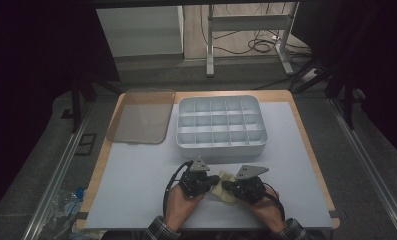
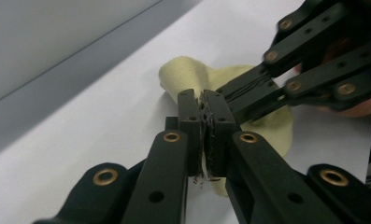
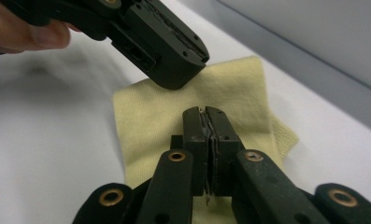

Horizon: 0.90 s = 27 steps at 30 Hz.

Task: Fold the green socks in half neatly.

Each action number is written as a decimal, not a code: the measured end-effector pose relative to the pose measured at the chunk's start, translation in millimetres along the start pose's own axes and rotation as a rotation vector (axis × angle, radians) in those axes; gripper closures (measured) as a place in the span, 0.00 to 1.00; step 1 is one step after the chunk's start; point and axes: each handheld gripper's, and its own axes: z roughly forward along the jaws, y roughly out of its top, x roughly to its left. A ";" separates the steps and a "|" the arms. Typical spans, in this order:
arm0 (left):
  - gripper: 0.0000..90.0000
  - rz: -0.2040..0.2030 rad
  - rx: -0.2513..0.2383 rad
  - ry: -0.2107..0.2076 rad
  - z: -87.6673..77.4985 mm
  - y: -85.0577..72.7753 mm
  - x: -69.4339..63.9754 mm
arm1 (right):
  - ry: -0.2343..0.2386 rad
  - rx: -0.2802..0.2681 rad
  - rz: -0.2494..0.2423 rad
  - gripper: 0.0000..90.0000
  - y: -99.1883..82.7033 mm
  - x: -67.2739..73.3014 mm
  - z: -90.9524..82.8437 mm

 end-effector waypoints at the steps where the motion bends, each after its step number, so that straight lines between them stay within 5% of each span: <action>1: 0.97 0.000 -0.001 0.001 -0.2 0.2 0.4 | -0.003 -0.002 -0.001 0.96 0.7 -0.2 -2.8; 7: 0.97 0.001 -0.007 -0.003 -0.7 1.8 0.7 | -0.023 -0.004 0.007 0.97 -0.2 -3.5 -10.9; 20: 0.97 -0.003 -0.005 0.009 -2.0 1.7 2.4 | -0.005 0.009 -0.007 0.99 4.7 -1.6 14.7; 27: 0.97 0.009 -0.006 0.004 -2.2 3.7 -0.9 | -0.046 -0.021 0.000 0.94 6.3 -5.9 -13.9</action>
